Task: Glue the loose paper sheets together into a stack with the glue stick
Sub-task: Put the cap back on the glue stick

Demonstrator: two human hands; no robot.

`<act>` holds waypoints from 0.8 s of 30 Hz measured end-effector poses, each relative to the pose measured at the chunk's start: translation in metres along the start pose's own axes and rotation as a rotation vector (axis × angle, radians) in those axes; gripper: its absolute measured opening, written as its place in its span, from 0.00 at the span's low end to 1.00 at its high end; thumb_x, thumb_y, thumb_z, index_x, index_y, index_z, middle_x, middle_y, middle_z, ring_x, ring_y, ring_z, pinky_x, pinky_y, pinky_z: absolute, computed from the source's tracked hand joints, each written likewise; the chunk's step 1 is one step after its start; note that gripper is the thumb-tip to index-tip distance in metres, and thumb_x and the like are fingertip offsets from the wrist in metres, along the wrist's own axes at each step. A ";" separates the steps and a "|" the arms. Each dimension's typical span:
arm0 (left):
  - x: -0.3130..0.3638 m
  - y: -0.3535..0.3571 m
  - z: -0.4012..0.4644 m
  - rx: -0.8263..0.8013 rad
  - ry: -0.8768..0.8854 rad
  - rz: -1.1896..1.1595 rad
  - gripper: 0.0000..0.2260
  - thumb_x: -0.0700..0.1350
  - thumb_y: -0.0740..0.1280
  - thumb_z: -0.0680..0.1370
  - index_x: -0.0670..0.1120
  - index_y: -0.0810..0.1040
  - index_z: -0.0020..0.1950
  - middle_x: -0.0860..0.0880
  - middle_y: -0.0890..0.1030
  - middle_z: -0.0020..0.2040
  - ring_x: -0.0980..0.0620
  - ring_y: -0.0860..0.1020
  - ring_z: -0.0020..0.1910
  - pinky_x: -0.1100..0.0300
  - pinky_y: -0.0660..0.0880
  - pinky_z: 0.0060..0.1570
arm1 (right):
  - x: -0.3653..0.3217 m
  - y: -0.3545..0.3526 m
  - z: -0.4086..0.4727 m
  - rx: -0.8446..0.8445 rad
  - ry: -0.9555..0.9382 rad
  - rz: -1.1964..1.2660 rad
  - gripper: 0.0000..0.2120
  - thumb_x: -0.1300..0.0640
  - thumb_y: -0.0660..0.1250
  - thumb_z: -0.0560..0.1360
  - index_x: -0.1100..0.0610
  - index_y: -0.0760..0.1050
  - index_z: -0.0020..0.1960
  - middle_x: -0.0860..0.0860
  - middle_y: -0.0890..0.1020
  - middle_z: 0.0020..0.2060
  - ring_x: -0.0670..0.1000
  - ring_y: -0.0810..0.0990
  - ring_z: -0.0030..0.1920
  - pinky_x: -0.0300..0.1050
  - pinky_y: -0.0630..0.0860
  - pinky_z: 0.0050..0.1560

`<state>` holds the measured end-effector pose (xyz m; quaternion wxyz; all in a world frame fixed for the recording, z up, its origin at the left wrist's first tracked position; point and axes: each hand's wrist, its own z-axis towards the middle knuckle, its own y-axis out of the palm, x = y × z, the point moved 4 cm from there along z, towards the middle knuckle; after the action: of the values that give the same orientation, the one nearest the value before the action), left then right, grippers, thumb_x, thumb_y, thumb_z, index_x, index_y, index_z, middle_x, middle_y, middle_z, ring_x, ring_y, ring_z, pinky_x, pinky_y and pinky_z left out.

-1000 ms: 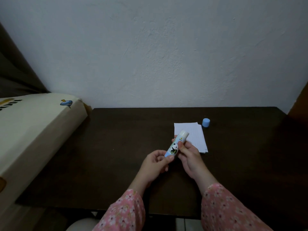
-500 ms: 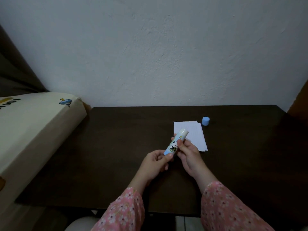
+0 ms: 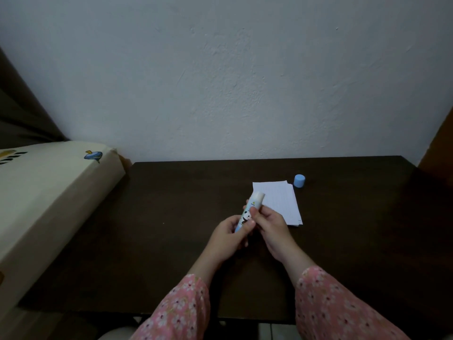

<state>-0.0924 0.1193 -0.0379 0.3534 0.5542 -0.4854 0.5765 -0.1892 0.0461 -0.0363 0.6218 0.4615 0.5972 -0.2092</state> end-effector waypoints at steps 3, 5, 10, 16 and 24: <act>0.007 0.003 0.008 0.016 0.060 -0.052 0.10 0.51 0.63 0.80 0.49 0.77 0.42 0.47 0.77 0.35 0.53 0.73 0.32 0.61 0.68 0.33 | -0.017 -0.002 0.008 0.007 -0.074 -0.180 0.12 0.54 0.67 0.77 0.60 0.79 0.56 0.53 0.84 0.46 0.47 0.83 0.46 0.40 0.79 0.43; 0.009 0.005 0.015 0.066 0.092 -0.054 0.11 0.52 0.62 0.80 0.52 0.75 0.39 0.46 0.76 0.34 0.51 0.72 0.32 0.59 0.68 0.34 | -0.033 -0.012 0.016 0.080 -0.131 -0.290 0.11 0.51 0.66 0.78 0.54 0.78 0.58 0.46 0.82 0.47 0.41 0.79 0.44 0.30 0.74 0.40; 0.006 0.005 0.041 0.175 0.087 0.001 0.09 0.56 0.62 0.79 0.53 0.75 0.45 0.52 0.76 0.33 0.56 0.73 0.32 0.60 0.71 0.34 | -0.053 -0.063 0.049 0.364 -0.258 -0.625 0.08 0.51 0.66 0.78 0.50 0.79 0.55 0.45 0.78 0.52 0.41 0.75 0.49 0.35 0.71 0.49; 0.013 0.008 0.069 0.216 0.125 0.071 0.13 0.58 0.58 0.80 0.51 0.74 0.46 0.55 0.75 0.32 0.62 0.73 0.29 0.68 0.69 0.29 | -0.064 -0.102 0.084 0.554 -0.306 -0.924 0.13 0.56 0.65 0.78 0.53 0.76 0.62 0.50 0.69 0.63 0.48 0.68 0.64 0.40 0.66 0.59; 0.001 0.001 0.085 0.302 0.134 0.108 0.17 0.59 0.55 0.80 0.48 0.77 0.47 0.51 0.76 0.34 0.60 0.73 0.31 0.68 0.69 0.29 | -0.051 -0.122 0.107 0.572 -0.246 -1.007 0.21 0.57 0.64 0.79 0.53 0.68 0.72 0.49 0.65 0.72 0.50 0.62 0.72 0.45 0.65 0.67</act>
<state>-0.0685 0.0375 -0.0448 0.2662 0.5343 -0.3979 0.6967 -0.2392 -0.1165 -0.0425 0.3616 0.2429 0.5860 -0.6833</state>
